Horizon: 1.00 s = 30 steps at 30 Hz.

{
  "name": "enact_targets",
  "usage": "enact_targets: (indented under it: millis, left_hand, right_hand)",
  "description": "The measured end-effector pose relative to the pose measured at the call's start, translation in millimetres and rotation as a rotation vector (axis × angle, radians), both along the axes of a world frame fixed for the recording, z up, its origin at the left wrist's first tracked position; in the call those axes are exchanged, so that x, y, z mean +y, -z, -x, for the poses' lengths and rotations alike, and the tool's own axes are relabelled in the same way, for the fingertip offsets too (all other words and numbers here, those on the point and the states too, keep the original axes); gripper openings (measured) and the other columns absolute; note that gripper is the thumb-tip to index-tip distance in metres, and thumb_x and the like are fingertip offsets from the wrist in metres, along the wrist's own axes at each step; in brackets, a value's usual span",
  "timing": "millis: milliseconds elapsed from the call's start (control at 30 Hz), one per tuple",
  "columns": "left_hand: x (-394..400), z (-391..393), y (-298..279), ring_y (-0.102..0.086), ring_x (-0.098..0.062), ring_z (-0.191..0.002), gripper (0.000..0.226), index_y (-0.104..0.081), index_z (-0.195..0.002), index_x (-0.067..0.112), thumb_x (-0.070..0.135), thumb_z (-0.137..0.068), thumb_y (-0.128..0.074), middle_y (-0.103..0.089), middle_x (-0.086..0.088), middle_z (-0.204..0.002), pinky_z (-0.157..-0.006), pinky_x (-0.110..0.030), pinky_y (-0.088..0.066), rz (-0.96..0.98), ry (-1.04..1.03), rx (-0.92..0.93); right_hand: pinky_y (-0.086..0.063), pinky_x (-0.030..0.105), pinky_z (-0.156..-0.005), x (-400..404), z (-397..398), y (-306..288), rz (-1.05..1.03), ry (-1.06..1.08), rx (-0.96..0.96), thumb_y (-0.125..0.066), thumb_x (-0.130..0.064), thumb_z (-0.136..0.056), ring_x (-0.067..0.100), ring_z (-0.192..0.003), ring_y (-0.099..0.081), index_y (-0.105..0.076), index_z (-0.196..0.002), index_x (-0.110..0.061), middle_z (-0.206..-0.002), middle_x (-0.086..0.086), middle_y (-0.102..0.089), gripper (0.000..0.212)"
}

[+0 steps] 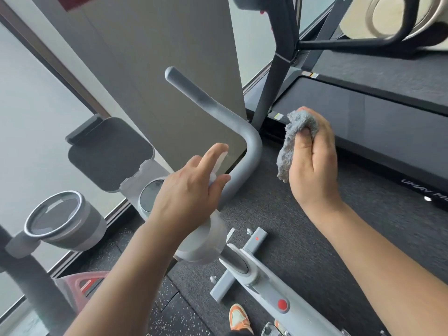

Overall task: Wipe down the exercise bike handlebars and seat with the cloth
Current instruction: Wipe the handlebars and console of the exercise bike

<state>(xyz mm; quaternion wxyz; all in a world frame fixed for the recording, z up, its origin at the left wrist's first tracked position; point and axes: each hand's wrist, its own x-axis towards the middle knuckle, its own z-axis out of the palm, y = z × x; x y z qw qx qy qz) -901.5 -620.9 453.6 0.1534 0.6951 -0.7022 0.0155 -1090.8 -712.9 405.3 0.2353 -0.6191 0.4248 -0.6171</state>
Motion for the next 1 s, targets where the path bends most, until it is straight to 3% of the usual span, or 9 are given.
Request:
enact_targets:
  millis: [233,500,833,1000]
  left_hand:
    - [4.1,-4.6,-4.7,-0.052,-0.029,-0.066,0.047,-0.034,-0.139,0.037,0.045,-0.095,-0.05,-0.058,0.0,-0.097,-0.057,-0.036,-0.047,0.006,-0.052,-0.036]
    - [9.4,-9.1,-0.2,-0.055,-0.032,-0.067,0.051,-0.033,-0.142,0.038,0.045,-0.095,-0.051,-0.059,-0.002,-0.098,-0.055,-0.038,-0.047,0.006,-0.051,-0.041]
    - [12.6,-10.1,-0.5,-0.054,-0.029,-0.066,0.049,-0.033,-0.14,0.038,0.048,-0.095,-0.048,-0.06,0.001,-0.1,-0.055,-0.035,-0.046,-0.012,-0.024,-0.056]
    - [12.9,-11.9,-1.9,-0.053,-0.028,-0.067,0.054,-0.028,-0.145,0.042,0.049,-0.095,-0.047,-0.056,0.003,-0.097,-0.056,-0.037,-0.046,0.004,-0.05,-0.036]
  right_hand:
    - [-0.037,0.042,-0.108,-0.8,-3.6,-1.5,0.029,-0.018,0.042,-0.038,-0.02,-0.102,0.024,-0.122,-0.05,-0.053,-0.127,-0.005,-0.128,0.002,-0.052,0.033]
    - [-0.034,0.037,-0.11,0.4,-14.9,1.1,0.103,-0.026,0.172,-0.04,-0.018,-0.101,0.03,-0.124,-0.048,-0.054,-0.126,-0.001,-0.131,0.015,-0.054,0.033]
    - [-0.032,0.031,-0.11,-0.6,-18.1,1.5,0.08,-0.019,0.186,-0.041,-0.017,-0.101,0.029,-0.124,-0.048,-0.055,-0.127,-0.003,-0.132,0.014,-0.053,0.032]
    - [-0.031,0.027,-0.108,-10.0,-18.5,2.9,0.082,-0.052,0.252,-0.041,-0.018,-0.102,0.02,-0.12,-0.048,-0.058,-0.121,-0.006,-0.128,0.008,-0.057,0.028]
